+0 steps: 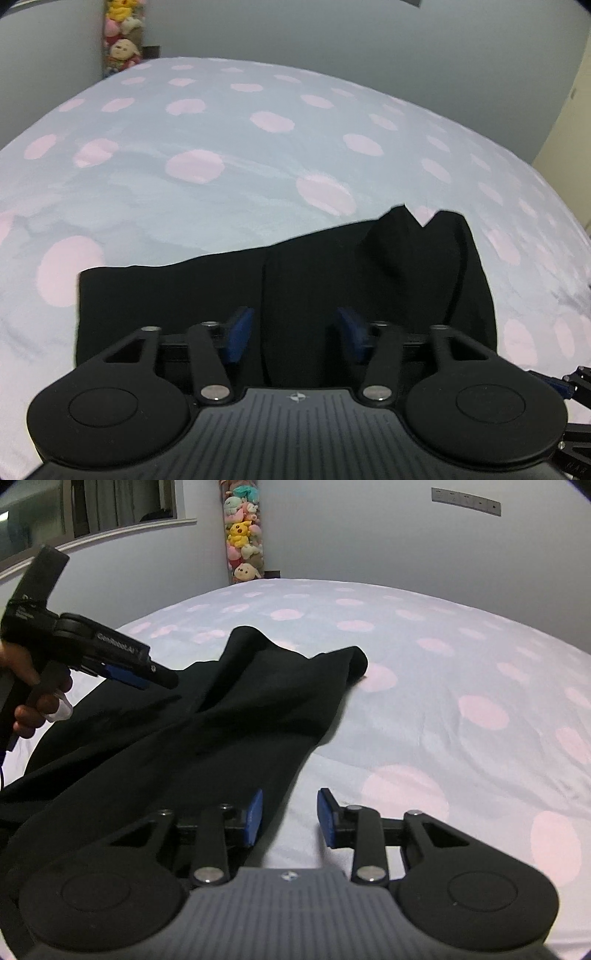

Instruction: Fold clothes

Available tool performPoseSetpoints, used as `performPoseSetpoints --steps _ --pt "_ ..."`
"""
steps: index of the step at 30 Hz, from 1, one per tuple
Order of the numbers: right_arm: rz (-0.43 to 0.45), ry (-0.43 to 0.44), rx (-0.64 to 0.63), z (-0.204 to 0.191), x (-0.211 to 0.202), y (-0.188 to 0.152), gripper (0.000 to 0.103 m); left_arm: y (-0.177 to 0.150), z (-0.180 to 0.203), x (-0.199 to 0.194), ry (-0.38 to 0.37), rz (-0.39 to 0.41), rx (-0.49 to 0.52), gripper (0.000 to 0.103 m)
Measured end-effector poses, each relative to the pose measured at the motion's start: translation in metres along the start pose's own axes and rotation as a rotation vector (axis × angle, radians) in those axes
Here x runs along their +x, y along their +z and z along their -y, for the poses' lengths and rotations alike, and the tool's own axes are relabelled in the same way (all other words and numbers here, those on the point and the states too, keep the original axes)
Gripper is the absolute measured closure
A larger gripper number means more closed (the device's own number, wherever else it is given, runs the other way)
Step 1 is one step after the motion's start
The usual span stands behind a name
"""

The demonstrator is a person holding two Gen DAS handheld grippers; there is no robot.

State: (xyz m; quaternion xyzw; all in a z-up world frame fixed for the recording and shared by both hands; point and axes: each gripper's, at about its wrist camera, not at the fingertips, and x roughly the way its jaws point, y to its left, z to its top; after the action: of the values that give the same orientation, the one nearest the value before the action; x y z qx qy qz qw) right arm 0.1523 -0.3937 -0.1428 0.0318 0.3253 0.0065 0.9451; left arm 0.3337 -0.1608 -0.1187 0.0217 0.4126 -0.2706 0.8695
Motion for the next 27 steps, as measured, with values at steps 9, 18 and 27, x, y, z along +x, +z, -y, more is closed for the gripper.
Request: performPoseSetpoints --steps 9,18,27 --pt "0.031 0.024 0.023 0.007 -0.001 -0.007 0.067 0.012 -0.005 -0.01 0.005 0.059 0.067 0.103" --pt "0.039 0.038 0.035 0.008 -0.003 -0.006 0.066 0.022 -0.067 -0.041 0.16 0.071 0.047 0.103" --pt "0.024 0.045 0.02 0.006 -0.002 -0.011 0.066 -0.008 -0.107 -0.021 0.161 0.038 -0.06 0.1"
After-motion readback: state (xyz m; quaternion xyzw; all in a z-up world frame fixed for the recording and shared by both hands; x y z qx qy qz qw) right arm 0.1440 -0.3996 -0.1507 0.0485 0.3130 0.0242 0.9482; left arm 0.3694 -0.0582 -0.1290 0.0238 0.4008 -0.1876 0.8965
